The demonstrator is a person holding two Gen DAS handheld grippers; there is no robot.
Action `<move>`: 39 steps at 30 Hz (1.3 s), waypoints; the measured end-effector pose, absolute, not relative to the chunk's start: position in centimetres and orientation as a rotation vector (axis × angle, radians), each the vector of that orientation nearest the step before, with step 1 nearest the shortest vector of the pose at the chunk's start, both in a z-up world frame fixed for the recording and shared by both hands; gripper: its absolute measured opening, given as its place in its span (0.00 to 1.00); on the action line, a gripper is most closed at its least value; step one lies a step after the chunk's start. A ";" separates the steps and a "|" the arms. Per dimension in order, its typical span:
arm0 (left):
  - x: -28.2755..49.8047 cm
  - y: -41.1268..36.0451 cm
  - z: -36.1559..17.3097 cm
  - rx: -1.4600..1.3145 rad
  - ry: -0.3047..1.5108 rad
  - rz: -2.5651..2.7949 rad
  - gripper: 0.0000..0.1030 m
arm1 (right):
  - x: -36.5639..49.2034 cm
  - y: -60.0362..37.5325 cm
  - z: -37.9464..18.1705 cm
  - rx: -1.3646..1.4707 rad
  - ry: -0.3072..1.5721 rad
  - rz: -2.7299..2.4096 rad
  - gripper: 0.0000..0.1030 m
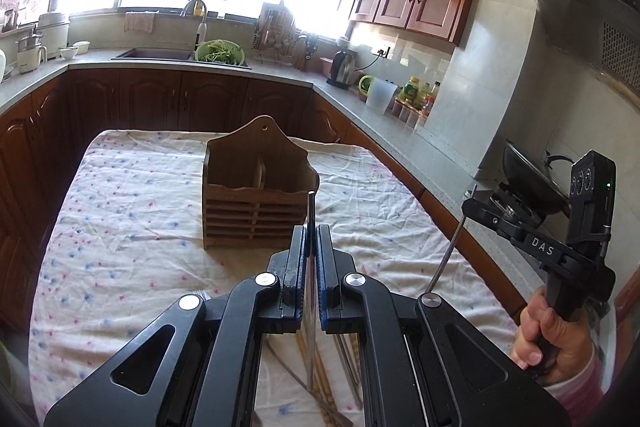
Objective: Organize utensils
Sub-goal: 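Lift both held metal chopsticks upright and lower them into the wooden holder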
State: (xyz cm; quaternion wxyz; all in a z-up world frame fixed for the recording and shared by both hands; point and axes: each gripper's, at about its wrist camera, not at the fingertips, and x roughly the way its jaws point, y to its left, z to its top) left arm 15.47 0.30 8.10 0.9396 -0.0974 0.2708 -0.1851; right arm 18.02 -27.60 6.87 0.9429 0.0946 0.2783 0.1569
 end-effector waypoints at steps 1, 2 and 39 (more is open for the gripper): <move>15.5 0.4 8.3 -0.200 0.546 -0.376 0.04 | 18.1 -27.6 7.1 0.194 0.562 0.322 0.04; 15.5 0.5 8.4 -0.202 0.539 -0.375 0.04 | 18.1 -27.6 7.3 0.193 0.556 0.322 0.04; 31.3 6.4 13.1 -0.275 0.292 -0.185 0.04 | 34.7 -21.9 11.2 0.265 0.332 0.348 0.04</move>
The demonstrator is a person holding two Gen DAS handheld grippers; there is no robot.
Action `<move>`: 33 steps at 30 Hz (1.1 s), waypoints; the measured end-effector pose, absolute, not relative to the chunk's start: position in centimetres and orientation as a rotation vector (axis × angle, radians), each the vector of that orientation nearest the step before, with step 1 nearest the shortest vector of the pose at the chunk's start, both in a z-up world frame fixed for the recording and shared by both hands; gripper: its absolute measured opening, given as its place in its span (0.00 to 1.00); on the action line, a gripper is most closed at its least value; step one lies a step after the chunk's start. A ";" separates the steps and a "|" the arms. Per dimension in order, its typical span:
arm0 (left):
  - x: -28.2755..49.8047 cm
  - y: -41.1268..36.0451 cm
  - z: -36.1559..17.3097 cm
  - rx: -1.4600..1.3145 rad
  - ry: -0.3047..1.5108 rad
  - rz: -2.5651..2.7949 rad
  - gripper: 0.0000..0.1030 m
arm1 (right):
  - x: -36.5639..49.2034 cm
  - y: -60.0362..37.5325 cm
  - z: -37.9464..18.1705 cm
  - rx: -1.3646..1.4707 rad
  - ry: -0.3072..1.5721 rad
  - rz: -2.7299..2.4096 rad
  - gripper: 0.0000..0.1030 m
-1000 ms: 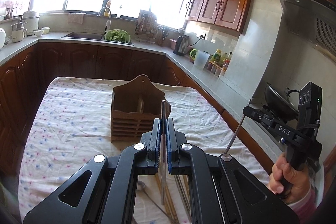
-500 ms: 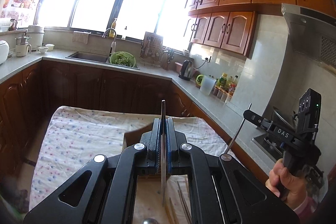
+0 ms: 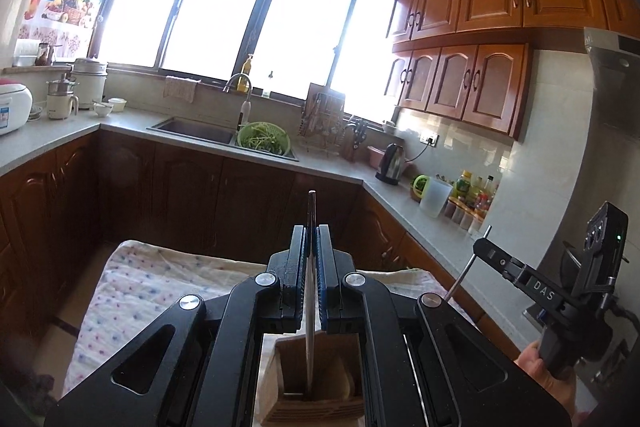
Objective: Organize utensils
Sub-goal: 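Lift both held metal chopsticks upright and lower them into the wooden holder, then open both tools to release the chopsticks and pull back from the holder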
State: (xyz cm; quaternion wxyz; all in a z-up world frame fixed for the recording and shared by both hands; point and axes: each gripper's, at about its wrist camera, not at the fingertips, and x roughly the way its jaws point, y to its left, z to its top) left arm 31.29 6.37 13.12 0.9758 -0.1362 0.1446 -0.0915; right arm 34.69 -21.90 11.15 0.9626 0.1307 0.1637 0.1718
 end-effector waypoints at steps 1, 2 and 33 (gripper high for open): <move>31.9 6.5 12.3 -0.289 0.300 -0.176 0.04 | 35.1 -21.8 10.3 0.269 0.332 0.347 0.04; 32.4 6.7 11.5 -0.301 0.306 -0.168 0.04 | 35.4 -21.6 9.5 0.275 0.332 0.344 0.04; 34.9 5.5 5.4 -0.299 0.404 -0.115 0.05 | 37.7 -21.7 2.3 0.315 0.423 0.316 0.10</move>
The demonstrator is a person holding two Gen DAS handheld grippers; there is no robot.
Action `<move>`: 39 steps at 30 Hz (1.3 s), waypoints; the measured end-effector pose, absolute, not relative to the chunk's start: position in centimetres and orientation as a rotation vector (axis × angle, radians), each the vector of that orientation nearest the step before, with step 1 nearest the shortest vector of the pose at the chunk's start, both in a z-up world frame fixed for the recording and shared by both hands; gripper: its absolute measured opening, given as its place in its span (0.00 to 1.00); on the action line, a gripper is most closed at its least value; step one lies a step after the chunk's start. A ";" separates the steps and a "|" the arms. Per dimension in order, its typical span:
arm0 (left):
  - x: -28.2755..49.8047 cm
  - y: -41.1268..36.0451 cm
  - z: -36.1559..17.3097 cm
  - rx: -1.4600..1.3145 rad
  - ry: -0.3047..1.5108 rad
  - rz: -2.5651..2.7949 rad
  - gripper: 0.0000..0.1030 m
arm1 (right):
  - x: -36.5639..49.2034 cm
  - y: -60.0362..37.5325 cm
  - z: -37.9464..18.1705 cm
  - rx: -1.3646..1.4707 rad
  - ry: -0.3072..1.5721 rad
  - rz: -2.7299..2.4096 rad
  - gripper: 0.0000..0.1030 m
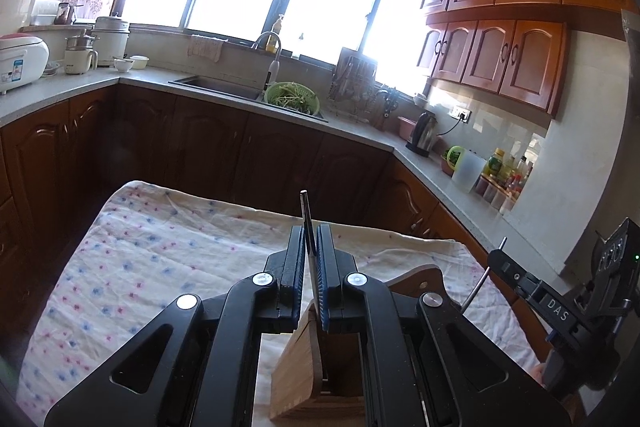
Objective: Organize utensils
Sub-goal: 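Open both tools to release the chopsticks and pull back from the holder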
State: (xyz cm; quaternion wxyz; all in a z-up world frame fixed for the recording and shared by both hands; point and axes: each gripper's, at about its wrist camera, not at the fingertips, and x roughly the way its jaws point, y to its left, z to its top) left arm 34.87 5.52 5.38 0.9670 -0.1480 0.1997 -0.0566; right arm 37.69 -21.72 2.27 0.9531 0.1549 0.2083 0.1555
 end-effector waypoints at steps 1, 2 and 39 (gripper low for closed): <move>34.9 5.5 5.4 -0.296 0.411 -0.114 0.06 | 37.8 -21.7 2.2 0.316 0.433 0.317 0.10; 34.9 5.5 5.5 -0.295 0.420 -0.117 0.12 | 37.9 -21.8 2.3 0.321 0.440 0.323 0.11; 16.7 3.8 3.9 -0.293 0.516 -0.157 0.91 | 18.7 -29.9 3.5 0.307 0.471 0.292 1.00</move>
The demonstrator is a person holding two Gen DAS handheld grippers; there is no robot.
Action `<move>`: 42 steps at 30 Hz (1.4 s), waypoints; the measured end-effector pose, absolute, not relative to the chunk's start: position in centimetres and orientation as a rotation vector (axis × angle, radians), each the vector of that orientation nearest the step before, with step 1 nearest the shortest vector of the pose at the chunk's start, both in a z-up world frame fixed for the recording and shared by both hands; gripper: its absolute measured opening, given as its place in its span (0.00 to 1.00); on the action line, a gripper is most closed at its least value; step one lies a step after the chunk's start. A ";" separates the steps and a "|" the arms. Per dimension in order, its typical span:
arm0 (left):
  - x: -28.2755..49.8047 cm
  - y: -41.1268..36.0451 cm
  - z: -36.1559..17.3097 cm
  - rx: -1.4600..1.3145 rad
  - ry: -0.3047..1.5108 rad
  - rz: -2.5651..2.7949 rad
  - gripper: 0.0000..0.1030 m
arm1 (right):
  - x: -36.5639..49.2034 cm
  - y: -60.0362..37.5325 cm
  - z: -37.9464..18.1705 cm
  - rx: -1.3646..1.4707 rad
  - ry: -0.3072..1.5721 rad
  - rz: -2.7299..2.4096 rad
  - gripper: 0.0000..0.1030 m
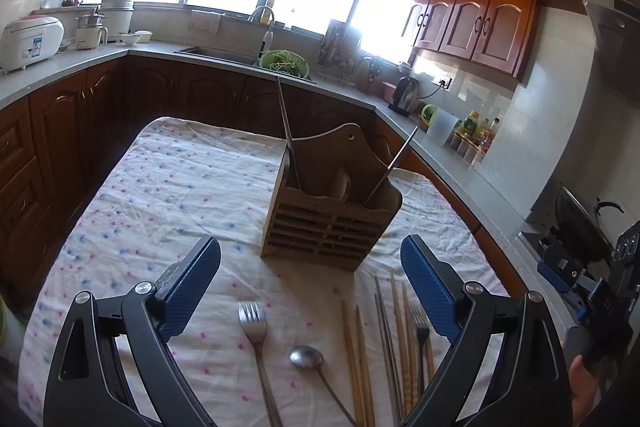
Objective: Organize utensils
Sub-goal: 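Open both tools to release the chopsticks and pull back from the holder, then close the left tool on a wooden chopstick while the right tool grasps another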
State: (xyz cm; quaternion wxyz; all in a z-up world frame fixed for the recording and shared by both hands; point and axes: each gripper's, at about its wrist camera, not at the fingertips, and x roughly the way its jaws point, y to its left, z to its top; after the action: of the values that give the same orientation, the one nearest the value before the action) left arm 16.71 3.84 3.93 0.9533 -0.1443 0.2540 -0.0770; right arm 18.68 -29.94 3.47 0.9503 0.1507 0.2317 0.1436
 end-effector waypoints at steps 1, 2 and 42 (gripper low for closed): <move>16.3 3.7 3.7 -0.291 0.522 -0.161 0.91 | 18.1 -30.0 3.2 0.299 0.477 0.289 1.00; 15.9 3.5 3.4 -0.289 0.529 -0.165 0.91 | 17.5 -30.1 2.8 0.296 0.484 0.283 1.00; 15.4 0.2 -3.0 -0.233 0.753 -0.215 0.87 | 15.8 -31.2 -3.1 0.278 0.674 0.216 0.92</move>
State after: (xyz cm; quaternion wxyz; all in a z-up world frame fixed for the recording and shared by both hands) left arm 15.41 0.16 -2.95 0.9177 -0.1135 0.3661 -0.1047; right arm 15.76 -31.24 -3.13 0.9285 0.1355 0.3292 0.1056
